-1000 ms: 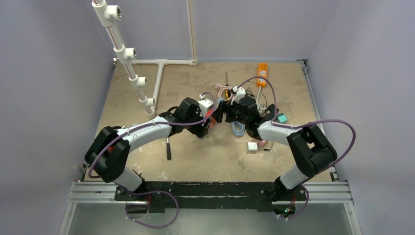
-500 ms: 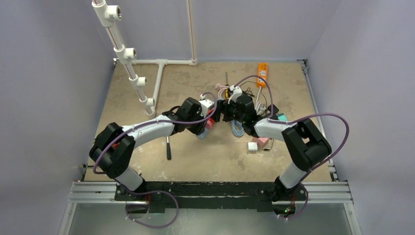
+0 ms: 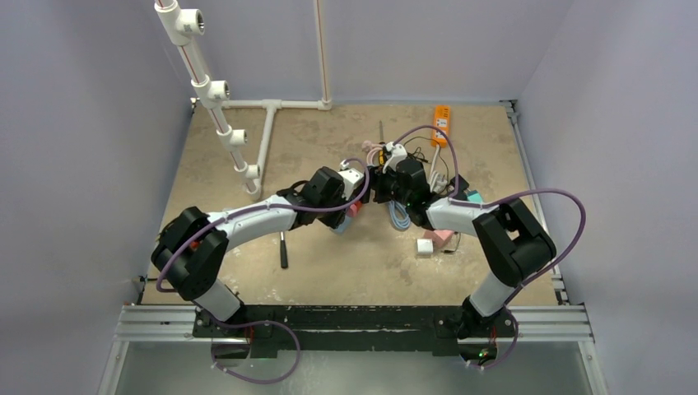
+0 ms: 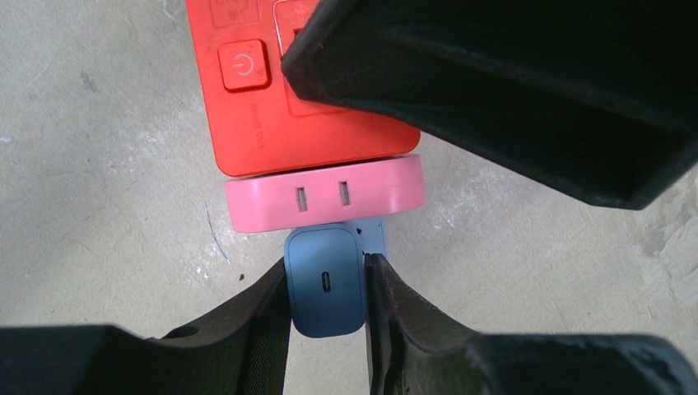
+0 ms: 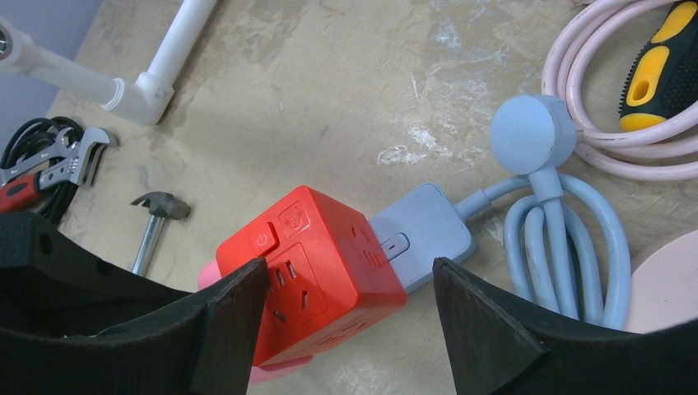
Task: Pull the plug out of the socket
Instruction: Remove the plug from the socket.
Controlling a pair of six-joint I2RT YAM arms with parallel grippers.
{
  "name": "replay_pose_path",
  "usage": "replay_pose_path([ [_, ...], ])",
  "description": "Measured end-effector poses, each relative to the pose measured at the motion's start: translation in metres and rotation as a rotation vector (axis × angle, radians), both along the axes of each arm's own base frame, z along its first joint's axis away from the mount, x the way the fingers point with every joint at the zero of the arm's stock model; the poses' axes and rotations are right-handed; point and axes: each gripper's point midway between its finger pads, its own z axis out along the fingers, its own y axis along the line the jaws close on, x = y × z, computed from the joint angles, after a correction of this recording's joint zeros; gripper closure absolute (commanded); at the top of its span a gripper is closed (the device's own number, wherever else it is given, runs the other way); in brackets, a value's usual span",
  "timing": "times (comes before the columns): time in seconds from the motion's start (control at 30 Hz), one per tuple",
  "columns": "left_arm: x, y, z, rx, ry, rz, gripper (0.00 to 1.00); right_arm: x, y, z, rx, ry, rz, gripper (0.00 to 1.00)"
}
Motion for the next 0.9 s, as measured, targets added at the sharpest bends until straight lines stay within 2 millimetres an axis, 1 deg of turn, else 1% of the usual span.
replay_pose_path([
  [0.2,0.001,0.002,0.0,-0.014,0.019,0.005,1.0,0.002,-0.001,0.0,-0.001,0.005,-0.014,0.27],
  [0.57,0.011,0.009,0.0,-0.11,0.137,0.037,1.0,0.009,0.002,0.001,-0.005,0.002,-0.028,0.27],
  [0.9,0.013,0.009,0.001,-0.101,0.122,0.046,1.0,0.009,0.002,0.0,-0.008,0.002,-0.032,0.29],
])
